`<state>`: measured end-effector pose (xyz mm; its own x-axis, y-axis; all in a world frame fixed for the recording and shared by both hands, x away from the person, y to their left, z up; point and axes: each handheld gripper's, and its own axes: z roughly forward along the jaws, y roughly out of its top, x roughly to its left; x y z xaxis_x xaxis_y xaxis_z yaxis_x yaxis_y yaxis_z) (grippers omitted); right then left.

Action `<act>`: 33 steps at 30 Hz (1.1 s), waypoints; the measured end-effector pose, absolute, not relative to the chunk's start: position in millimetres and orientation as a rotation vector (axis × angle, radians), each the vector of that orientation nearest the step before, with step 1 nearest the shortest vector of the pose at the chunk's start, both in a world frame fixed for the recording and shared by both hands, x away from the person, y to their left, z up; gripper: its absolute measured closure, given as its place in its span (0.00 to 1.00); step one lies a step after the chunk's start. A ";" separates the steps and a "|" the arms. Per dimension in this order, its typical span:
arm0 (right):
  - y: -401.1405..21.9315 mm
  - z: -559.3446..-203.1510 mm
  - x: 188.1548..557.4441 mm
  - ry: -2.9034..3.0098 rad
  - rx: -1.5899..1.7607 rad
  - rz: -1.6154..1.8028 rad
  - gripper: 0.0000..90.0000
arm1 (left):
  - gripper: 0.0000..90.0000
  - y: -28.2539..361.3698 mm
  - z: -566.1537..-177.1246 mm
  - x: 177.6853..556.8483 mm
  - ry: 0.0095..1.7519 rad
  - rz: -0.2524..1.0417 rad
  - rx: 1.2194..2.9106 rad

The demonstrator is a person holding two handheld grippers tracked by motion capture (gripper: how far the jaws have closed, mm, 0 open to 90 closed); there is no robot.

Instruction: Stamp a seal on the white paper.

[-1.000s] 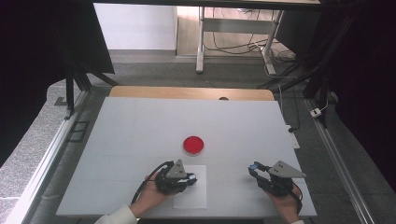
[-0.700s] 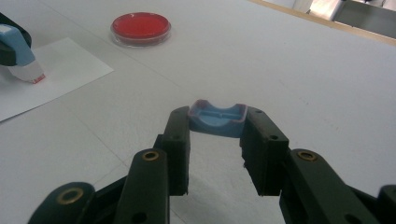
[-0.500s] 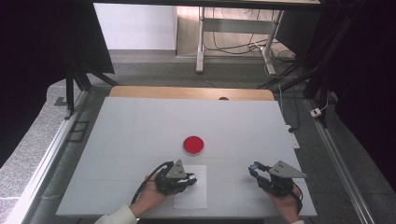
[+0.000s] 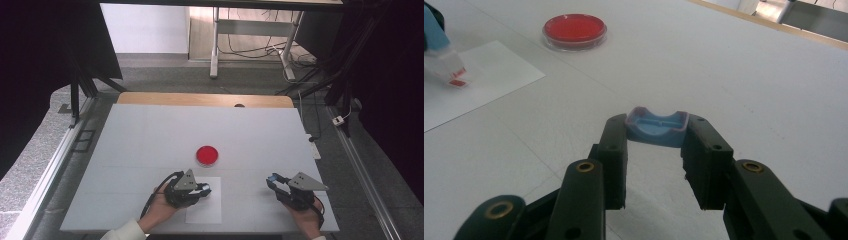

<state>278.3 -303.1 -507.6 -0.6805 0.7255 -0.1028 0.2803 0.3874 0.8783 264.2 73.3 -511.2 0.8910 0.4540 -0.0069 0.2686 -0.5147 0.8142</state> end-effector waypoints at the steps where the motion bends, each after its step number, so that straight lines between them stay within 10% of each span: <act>1: -303.3 -507.5 278.3 2.173 0.863 1.237 0.70 | 0.84 74.3 -508.7 263.6 0.514 0.268 2.126; 33: -301.1 -508.8 279.3 2.180 0.854 1.228 0.70 | 0.83 100.7 -486.0 278.5 0.631 0.181 1.942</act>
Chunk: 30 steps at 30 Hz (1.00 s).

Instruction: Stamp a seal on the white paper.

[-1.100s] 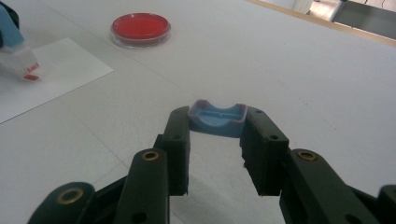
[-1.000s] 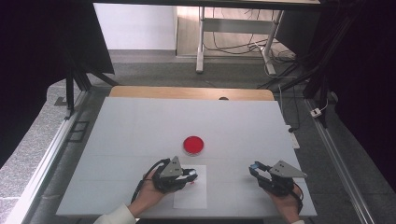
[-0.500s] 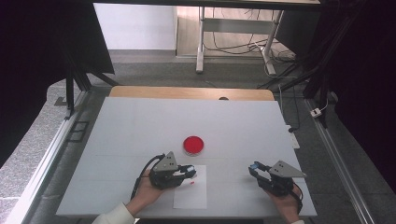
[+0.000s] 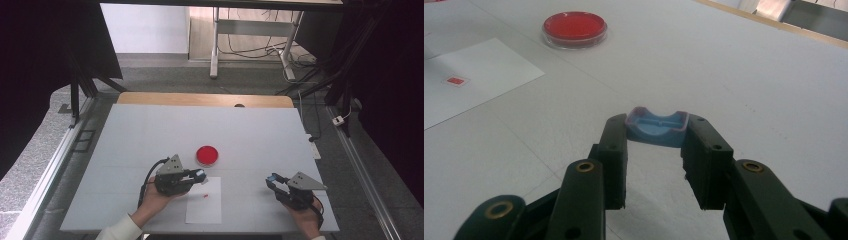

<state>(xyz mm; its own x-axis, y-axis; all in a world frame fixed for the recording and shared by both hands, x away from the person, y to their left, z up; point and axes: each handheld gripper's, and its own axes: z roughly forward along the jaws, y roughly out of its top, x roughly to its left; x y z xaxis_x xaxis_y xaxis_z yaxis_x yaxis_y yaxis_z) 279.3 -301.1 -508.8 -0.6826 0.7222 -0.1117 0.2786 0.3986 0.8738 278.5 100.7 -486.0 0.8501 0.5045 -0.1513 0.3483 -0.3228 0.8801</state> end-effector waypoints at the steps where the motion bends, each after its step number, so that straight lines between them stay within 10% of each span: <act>1: -301.0 -508.8 279.4 2.180 0.854 1.227 0.70 | 0.83 101.4 -485.5 278.9 0.636 0.178 1.939; 30: -293.0 -510.9 280.0 2.200 0.838 1.228 0.70 | 0.83 109.7 -468.7 289.9 0.655 0.167 1.864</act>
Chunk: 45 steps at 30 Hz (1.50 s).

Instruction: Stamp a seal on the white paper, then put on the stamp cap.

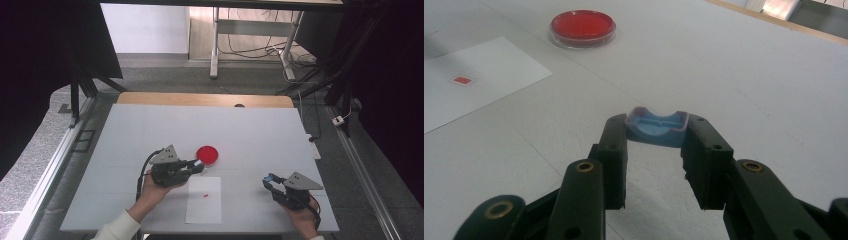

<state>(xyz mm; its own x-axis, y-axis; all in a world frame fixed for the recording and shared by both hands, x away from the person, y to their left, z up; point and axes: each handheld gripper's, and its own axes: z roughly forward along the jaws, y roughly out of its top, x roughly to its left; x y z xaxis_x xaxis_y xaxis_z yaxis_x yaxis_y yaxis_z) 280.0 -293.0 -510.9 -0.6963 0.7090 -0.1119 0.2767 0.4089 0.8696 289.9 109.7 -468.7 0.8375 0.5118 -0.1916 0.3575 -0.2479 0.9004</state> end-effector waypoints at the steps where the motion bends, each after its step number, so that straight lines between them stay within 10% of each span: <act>1: -292.8 -511.0 280.1 2.200 0.838 1.228 0.70 | 0.83 109.6 -468.9 290.3 0.656 0.167 1.864; 45: -253.1 -511.8 276.8 2.239 0.772 1.295 0.70 | 0.83 104.3 -469.3 291.4 0.669 0.163 1.859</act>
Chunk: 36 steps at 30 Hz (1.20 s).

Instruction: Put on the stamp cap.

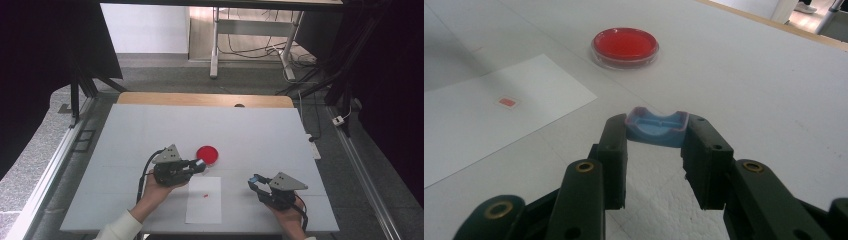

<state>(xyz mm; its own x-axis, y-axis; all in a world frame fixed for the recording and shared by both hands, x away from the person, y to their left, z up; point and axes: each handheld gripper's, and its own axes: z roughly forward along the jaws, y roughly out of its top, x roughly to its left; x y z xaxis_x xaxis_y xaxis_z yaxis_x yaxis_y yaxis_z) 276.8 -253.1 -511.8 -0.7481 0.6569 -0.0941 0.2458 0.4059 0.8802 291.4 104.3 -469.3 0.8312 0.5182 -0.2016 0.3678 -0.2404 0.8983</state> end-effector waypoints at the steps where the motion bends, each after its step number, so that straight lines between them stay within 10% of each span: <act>1: -252.4 -511.8 276.7 2.239 0.772 1.296 0.70 | 0.83 104.3 -469.3 291.4 0.669 0.163 1.858; 36: -217.7 -512.6 271.6 2.234 0.714 1.331 0.70 | 0.83 98.7 -470.8 292.2 0.666 0.154 1.863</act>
